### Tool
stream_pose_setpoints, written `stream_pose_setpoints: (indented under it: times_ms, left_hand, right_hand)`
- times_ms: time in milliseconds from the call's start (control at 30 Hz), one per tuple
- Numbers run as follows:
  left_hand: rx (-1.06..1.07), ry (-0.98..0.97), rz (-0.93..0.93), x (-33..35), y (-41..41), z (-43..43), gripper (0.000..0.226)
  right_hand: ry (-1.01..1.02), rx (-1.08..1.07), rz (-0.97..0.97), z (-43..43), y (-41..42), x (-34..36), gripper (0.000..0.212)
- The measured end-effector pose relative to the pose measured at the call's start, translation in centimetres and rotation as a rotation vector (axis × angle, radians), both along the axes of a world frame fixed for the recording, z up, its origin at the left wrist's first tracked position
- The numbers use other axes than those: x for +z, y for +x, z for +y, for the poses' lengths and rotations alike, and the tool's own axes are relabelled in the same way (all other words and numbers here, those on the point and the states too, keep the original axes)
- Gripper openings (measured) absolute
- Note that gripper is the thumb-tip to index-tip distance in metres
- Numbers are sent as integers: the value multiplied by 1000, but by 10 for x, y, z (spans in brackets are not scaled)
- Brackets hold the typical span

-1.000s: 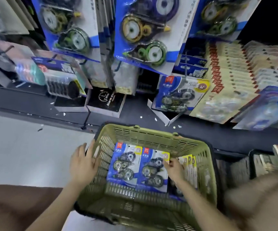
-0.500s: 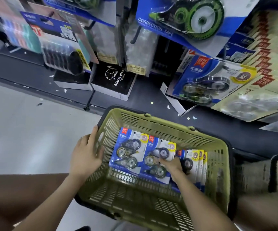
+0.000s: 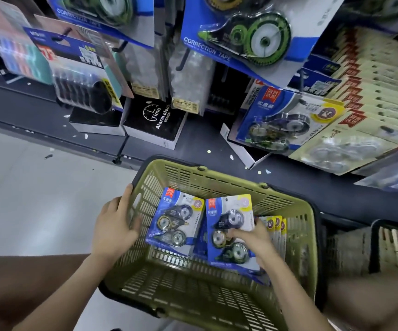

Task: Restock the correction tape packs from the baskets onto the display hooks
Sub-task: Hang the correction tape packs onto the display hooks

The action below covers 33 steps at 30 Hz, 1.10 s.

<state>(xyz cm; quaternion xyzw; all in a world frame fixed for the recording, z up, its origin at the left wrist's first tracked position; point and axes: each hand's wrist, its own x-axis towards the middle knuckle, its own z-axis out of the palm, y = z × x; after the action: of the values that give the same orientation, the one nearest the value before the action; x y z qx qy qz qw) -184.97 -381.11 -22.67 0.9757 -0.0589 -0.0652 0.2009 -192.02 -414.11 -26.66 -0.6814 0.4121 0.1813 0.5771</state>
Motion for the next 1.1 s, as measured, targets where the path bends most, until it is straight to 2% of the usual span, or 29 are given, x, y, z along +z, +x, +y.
stream_pose_setpoints:
  times_ms: [100, 133, 200, 267, 333, 367, 433, 500, 567, 667, 767, 933, 1100]
  left_hand:
    - [37, 29, -65, 6, 1, -5, 69]
    - [51, 4, -85, 12, 1, -11, 69]
    - [41, -111, -107, 31, -1, -31, 71]
    - [53, -410, 28, 59, -5, -53, 72]
    - [119, -864, 357, 93, -8, -74, 84]
    - [163, -1033, 497, 104, -9, -83, 93]
    - [178, -1209, 606, 121, -10, -97, 94]
    - [187, -1308, 577, 137, -10, -109, 72]
    - [200, -1353, 504, 150, -10, -118, 52]
    - [160, -1383, 433, 167, -9, -125, 36]
    - [81, -1321, 366, 186, -9, -132, 35]
    - [26, -1175, 154, 219, 0, -137, 32]
    - [-41, -1114, -85, 257, 6, -138, 23]
  right_hand:
    - [232, -11, -159, -13, 8, 48, 42]
    - [318, 2, -204, -16, 10, 62, 47]
    - [437, 21, -287, -18, 16, 86, 77]
    - [494, 36, -332, -15, 23, 106, 92]
    - [544, 33, -377, -13, 30, 124, 85]
    - [560, 26, -392, -9, 33, 135, 82]
    - [588, 38, -443, -3, 36, 155, 85]
    - [605, 57, -483, -1, 37, 173, 81]
    - [590, 89, -515, -3, 37, 188, 73]
    - [523, 131, -574, -12, 35, 206, 70]
    - [469, 127, -648, -22, 33, 224, 75]
    - [320, 6, -764, -42, 32, 251, 104]
    - [119, -97, -930, -66, 21, 285, 93]
